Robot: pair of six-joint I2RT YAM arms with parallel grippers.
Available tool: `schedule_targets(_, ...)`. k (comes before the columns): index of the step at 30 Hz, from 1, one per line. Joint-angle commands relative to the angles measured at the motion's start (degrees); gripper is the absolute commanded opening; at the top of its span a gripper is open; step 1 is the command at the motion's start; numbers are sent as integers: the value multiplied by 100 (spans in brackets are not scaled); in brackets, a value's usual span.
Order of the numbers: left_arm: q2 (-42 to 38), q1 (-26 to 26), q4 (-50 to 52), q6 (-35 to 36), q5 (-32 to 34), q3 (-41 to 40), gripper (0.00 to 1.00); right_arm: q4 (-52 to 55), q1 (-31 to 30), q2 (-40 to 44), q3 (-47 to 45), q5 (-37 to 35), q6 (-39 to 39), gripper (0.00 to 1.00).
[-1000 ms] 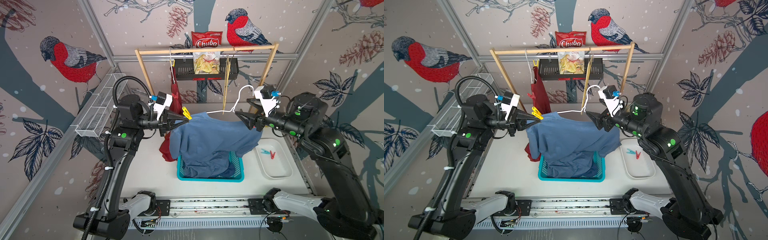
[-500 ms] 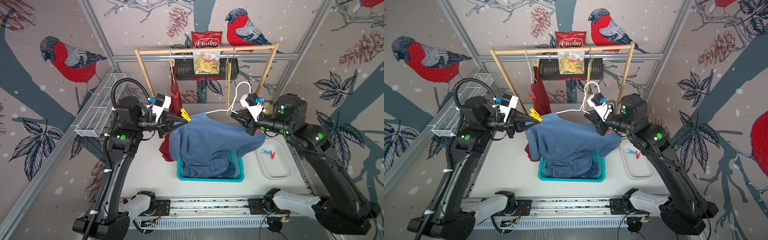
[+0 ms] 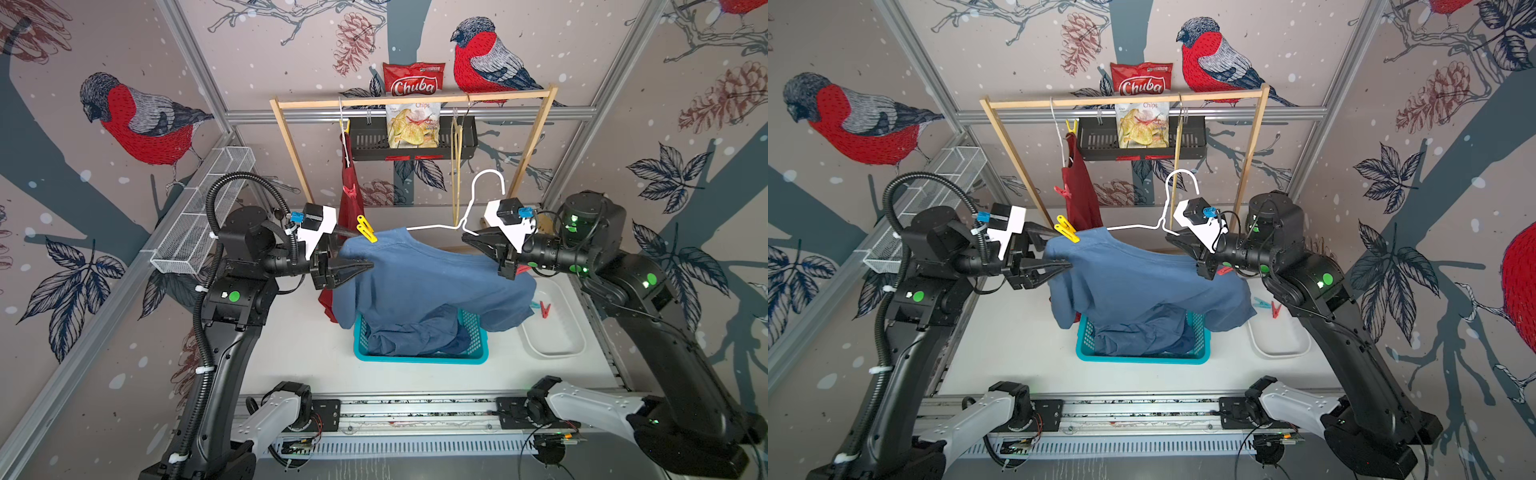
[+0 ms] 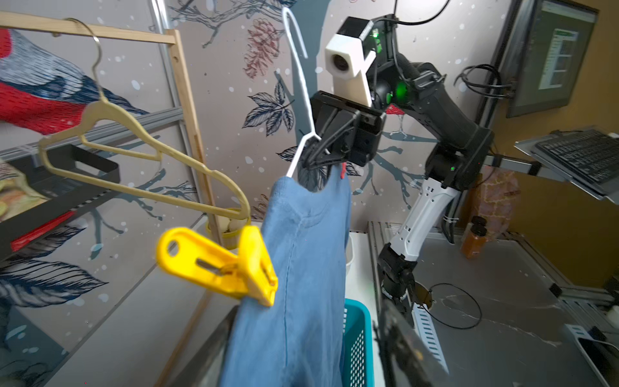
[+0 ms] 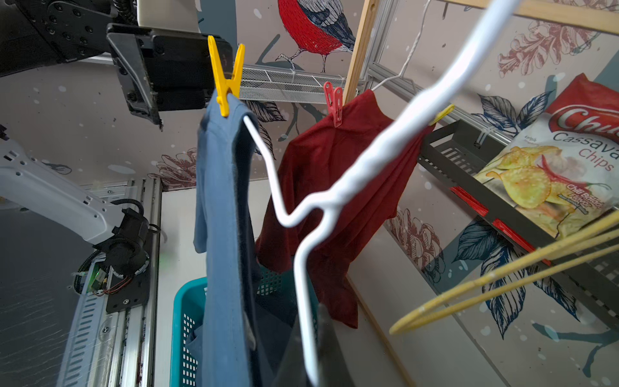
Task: Remove the clothespins securing t-shirts to the hanger
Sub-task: Pick up the hanger from the clothes rail.
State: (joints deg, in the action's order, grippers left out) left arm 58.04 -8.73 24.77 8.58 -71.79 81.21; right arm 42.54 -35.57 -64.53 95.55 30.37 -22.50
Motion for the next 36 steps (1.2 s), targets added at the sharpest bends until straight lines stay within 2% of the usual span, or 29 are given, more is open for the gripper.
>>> schedule_targets(1,37,38,568,440,386,304,91,-37,10,5,9,201,-86,0)
schedule_targets(2,-4,49,592,481,594,363,96,-18,17,5,10,221,-96,0)
schedule_targets(9,-454,57,492,652,2472,744,96,92,3,43,20,-244,-368,0)
schedule_targets(12,-681,56,130,560,3086,553,97,299,-27,-34,132,-169,-570,0)
schedule_targets(14,-663,56,236,748,2727,581,95,428,-55,-111,250,35,-636,0)
schedule_targets(19,-249,56,640,900,1088,783,82,663,-379,-335,502,287,-547,0)
schedule_targets(26,94,81,519,438,713,826,84,777,-574,-298,505,204,-520,0)
schedule_targets(31,216,298,511,333,-273,715,80,816,-546,-214,473,176,-563,0)
schedule_targets(33,195,419,71,-55,-658,496,76,792,-534,-177,458,231,-554,0)
schedule_targets(36,164,501,-347,-442,-870,287,72,735,-510,-115,417,263,-546,0)
